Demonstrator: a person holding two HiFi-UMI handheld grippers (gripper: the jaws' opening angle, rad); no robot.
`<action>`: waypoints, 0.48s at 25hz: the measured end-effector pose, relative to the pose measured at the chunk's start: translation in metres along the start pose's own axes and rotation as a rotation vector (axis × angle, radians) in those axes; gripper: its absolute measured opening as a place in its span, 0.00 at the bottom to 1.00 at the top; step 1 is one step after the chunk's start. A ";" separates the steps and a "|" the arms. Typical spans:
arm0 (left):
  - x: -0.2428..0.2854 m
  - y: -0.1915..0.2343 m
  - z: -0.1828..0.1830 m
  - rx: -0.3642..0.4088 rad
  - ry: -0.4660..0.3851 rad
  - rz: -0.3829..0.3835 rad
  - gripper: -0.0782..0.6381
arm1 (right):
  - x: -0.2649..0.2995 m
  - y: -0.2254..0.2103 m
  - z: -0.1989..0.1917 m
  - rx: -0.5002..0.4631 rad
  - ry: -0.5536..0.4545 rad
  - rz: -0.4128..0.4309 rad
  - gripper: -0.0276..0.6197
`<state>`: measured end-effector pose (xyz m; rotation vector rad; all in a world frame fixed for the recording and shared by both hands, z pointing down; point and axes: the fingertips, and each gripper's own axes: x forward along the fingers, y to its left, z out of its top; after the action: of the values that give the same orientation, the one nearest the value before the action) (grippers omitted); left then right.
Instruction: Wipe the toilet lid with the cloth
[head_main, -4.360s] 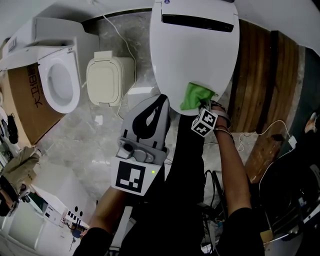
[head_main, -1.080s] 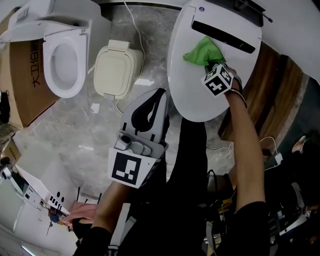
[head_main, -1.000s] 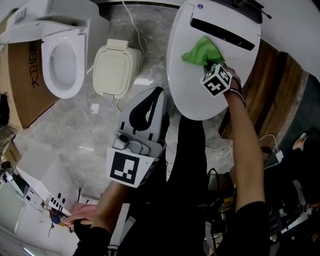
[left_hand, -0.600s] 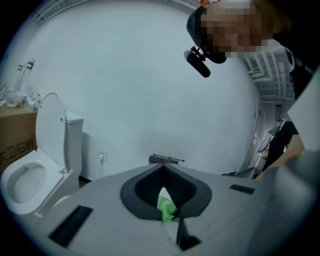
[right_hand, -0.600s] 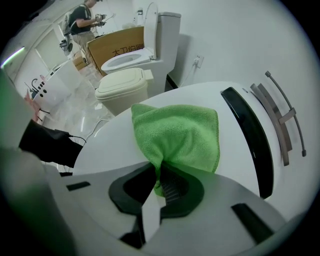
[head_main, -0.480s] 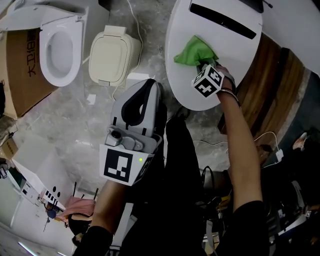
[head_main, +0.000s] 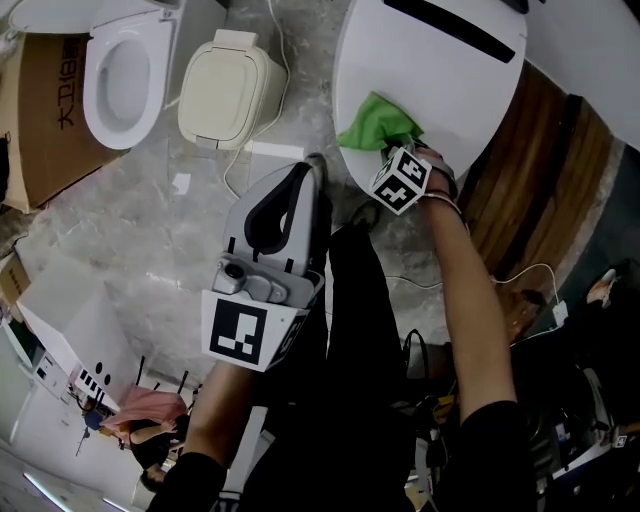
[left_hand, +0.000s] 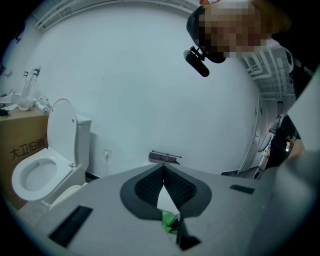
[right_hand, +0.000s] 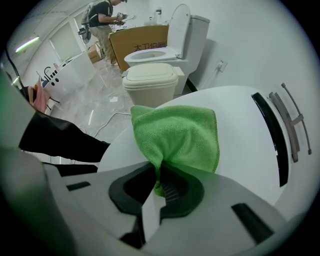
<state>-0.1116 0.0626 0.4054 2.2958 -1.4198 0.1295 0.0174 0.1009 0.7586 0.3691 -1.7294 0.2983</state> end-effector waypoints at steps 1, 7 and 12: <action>-0.003 -0.002 -0.001 0.000 -0.008 0.002 0.12 | 0.001 0.008 -0.002 -0.002 -0.001 0.003 0.10; -0.027 -0.011 -0.005 -0.002 -0.038 0.017 0.12 | 0.006 0.055 -0.017 -0.037 0.017 0.026 0.10; -0.046 -0.019 -0.015 -0.006 -0.030 0.034 0.12 | 0.009 0.088 -0.028 -0.047 0.029 0.053 0.10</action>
<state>-0.1142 0.1142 0.3990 2.2787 -1.4730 0.1019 0.0053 0.1919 0.7733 0.2842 -1.7170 0.2993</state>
